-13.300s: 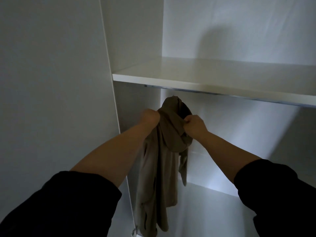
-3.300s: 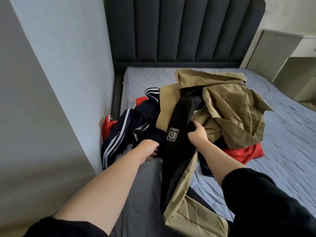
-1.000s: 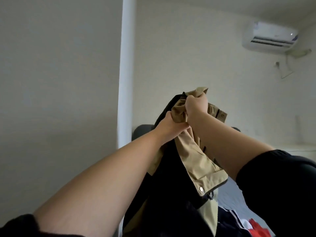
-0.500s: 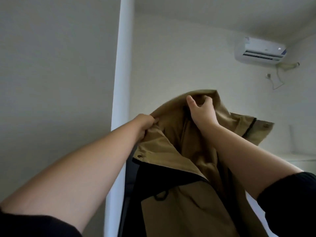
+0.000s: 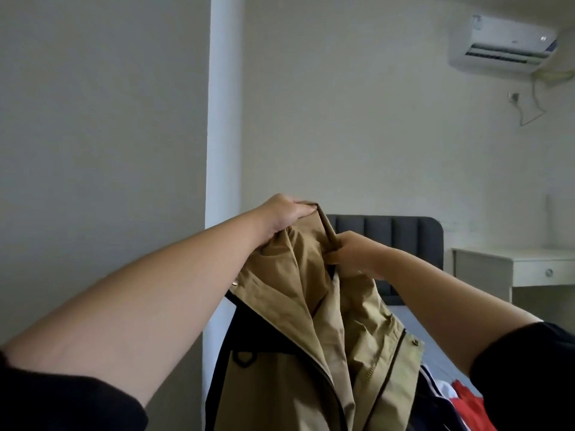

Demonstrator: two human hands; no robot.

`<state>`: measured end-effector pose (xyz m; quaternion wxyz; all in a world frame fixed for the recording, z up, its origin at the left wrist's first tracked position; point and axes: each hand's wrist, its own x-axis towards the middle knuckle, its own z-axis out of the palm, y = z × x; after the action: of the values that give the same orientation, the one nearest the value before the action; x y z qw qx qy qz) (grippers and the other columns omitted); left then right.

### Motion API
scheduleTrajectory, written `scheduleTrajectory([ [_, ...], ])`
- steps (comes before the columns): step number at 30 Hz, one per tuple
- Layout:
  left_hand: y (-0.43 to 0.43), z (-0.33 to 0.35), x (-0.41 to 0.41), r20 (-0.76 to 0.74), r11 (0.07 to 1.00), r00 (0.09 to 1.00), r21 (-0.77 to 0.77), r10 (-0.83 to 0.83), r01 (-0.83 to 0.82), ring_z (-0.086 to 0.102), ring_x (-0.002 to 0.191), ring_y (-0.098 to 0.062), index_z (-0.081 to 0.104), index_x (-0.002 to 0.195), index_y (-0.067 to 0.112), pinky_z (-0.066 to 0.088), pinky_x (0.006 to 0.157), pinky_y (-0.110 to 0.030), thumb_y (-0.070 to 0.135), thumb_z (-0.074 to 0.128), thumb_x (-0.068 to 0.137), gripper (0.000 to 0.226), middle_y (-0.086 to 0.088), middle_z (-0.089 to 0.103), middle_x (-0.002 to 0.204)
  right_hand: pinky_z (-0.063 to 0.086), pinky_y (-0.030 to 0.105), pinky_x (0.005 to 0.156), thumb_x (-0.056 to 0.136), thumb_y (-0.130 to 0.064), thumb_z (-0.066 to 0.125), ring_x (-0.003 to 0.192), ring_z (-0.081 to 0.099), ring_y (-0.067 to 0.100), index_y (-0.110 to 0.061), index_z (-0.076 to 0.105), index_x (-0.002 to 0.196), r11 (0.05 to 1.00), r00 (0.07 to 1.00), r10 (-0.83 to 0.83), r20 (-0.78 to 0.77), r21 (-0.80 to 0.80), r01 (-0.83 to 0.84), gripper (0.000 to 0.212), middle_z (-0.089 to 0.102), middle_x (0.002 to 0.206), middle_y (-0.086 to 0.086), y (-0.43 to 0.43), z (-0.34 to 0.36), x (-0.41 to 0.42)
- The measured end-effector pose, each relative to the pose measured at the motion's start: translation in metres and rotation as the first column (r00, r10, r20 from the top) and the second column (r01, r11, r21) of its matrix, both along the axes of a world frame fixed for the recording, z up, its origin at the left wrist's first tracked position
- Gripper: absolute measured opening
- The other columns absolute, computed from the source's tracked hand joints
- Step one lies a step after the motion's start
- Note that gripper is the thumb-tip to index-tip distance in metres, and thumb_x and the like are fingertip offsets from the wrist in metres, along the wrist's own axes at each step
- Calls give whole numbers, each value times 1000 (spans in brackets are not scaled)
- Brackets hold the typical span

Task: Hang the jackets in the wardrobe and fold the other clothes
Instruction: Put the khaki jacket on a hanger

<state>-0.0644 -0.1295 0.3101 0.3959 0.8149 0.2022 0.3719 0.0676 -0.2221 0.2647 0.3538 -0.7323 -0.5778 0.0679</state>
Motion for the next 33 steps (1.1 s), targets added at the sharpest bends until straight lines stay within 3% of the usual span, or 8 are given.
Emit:
scheduleTrajectory([
  [2,5,-7,-4,-38,901,956,345,292,-261,57,77,-18,66,99,14,43,62,-24,37,60,89,26,1,63,83,51,29,74,87,-11,60,79,58,19,1,68,96,994,991,-39,-124,94,51,17,68,89,16,6,-4,5],
  [4,8,-20,-9,130,478,782,727,610,-494,53,73,-21,55,111,14,35,57,-27,33,58,89,28,-2,60,88,50,34,70,89,-15,60,70,53,20,4,67,92,975,977,-80,-199,186,118,21,60,79,16,12,-4,5],
  [10,13,-72,-15,384,-204,911,914,154,-351,57,69,-28,62,76,6,47,59,-34,23,65,73,17,-11,60,79,36,23,46,90,-31,58,52,46,18,-6,55,69,857,889,-152,-432,391,336,33,49,60,6,18,17,-2],
  [12,17,-84,-12,337,-142,903,940,268,-309,58,76,-25,64,83,10,47,65,-33,32,70,74,25,-8,62,85,37,25,50,89,-29,58,55,45,19,-11,46,62,829,841,-138,-523,403,387,34,46,60,4,15,24,1],
  [17,8,-86,19,-119,559,811,780,574,-281,52,98,-19,50,108,23,35,81,-34,59,56,78,47,3,59,99,39,25,54,87,-25,56,56,46,17,-15,48,63,805,753,-64,-655,412,427,27,48,59,2,0,34,1],
  [24,9,-18,22,206,326,750,806,629,-495,45,110,-28,42,132,22,36,82,-37,17,57,84,50,-9,46,125,26,23,42,83,-13,50,44,30,16,-17,28,48,571,901,-185,-392,704,423,42,29,44,-3,-26,43,11],
  [28,9,15,21,623,-107,645,751,443,-652,50,117,-37,37,144,18,44,87,-51,12,71,77,75,-20,46,136,22,26,46,84,-15,49,45,28,13,-18,28,50,312,891,-319,-323,851,421,40,29,45,-6,-39,62,14],
  [33,20,-37,44,-92,302,739,941,667,-155,-1,145,-33,-9,147,33,4,111,-61,57,60,80,100,-7,1,158,31,25,47,91,-22,45,49,40,16,-15,41,56,701,859,-196,-474,545,461,36,41,52,0,-36,67,12],
])
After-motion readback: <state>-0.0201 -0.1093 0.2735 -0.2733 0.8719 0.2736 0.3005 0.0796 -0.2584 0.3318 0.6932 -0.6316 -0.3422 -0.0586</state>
